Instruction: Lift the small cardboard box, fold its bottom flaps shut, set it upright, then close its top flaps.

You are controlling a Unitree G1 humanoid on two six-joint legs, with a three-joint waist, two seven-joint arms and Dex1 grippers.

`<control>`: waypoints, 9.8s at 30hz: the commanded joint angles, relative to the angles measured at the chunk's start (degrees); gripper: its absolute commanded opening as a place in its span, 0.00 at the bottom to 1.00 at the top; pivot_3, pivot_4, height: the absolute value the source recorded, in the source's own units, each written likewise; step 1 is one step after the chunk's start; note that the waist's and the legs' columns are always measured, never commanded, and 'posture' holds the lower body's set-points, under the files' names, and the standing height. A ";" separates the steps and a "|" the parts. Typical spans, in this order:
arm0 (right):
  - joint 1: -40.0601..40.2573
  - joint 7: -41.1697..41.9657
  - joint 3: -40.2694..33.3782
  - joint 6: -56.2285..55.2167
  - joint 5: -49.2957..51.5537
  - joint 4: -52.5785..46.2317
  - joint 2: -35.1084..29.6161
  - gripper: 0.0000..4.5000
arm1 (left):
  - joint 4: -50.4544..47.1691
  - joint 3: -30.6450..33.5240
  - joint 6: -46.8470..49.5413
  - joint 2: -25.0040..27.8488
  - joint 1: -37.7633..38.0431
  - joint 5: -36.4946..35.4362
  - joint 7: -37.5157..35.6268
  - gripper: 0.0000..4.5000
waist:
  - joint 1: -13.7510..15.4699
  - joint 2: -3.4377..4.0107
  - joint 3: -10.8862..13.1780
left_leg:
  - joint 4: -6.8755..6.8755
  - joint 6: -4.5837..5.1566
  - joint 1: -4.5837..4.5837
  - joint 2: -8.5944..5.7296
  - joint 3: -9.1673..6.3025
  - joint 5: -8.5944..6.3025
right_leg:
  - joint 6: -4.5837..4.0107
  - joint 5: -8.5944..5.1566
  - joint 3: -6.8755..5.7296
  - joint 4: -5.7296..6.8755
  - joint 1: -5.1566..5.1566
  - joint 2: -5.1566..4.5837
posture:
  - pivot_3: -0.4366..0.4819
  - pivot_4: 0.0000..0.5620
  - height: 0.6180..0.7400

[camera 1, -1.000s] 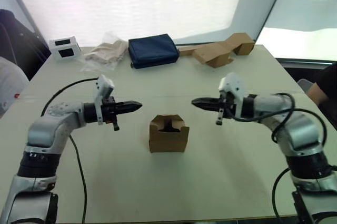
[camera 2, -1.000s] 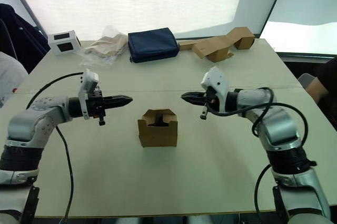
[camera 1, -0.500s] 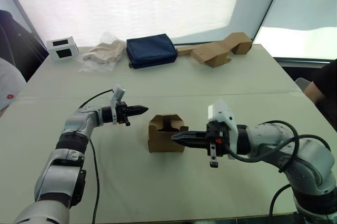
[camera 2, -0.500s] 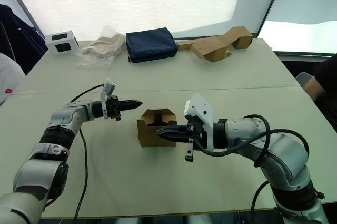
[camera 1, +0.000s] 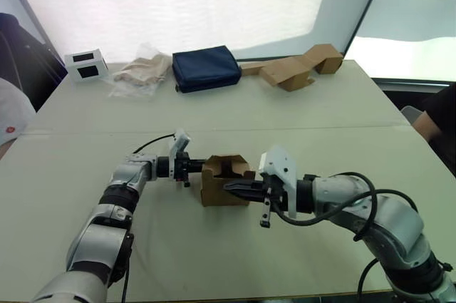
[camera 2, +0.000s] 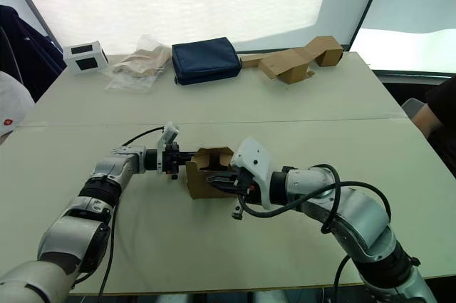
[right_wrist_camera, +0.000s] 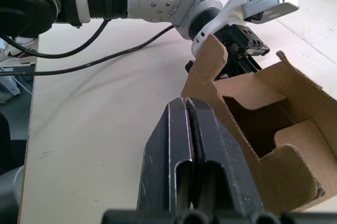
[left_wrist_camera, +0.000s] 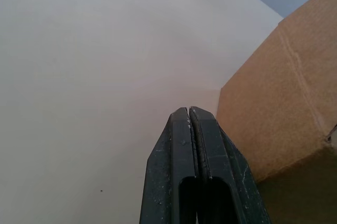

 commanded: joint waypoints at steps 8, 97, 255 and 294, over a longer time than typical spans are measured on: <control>-2.64 4.71 2.16 -7.03 -6.86 6.87 -1.46 0.00 | 7.25 1.30 -4.73 -2.55 -4.63 2.34 0.10 0.00 | 0.14 0.00 0.00 | 0.00 0.00 -0.01 -0.03 0.00 0.00 | 0.00 0.00 -0.01 -0.01 0.00 0.00 | 0.48 0.27 1.00; -13.55 4.09 8.81 -8.32 -23.16 14.79 2.99 0.00 | -59.55 6.56 24.17 18.57 21.40 -21.28 14.13 0.00 | -0.18 0.02 -0.01 | -0.06 -0.02 0.05 0.07 -0.01 0.01 | -0.02 -0.01 0.02 -0.02 0.02 -0.15 | 0.48 0.27 1.00; -4.15 9.42 -3.69 -12.77 -21.47 11.19 5.94 0.00 | -56.75 3.34 13.97 8.20 19.10 -12.11 24.21 0.00 | -0.04 0.01 -0.02 | -0.05 -0.04 0.11 0.05 -0.03 0.02 | -0.01 0.00 0.01 -0.03 0.10 -0.12 | 0.48 0.27 1.00; -2.50 7.18 -1.42 -16.53 -20.81 15.48 7.74 0.00 | -65.01 6.12 19.09 6.89 23.93 -16.94 30.16 0.00 | 0.01 0.00 -0.02 | -0.06 -0.04 0.10 0.07 -0.03 0.02 | -0.01 0.00 0.02 -0.03 0.09 -0.13 | 0.48 0.27 1.00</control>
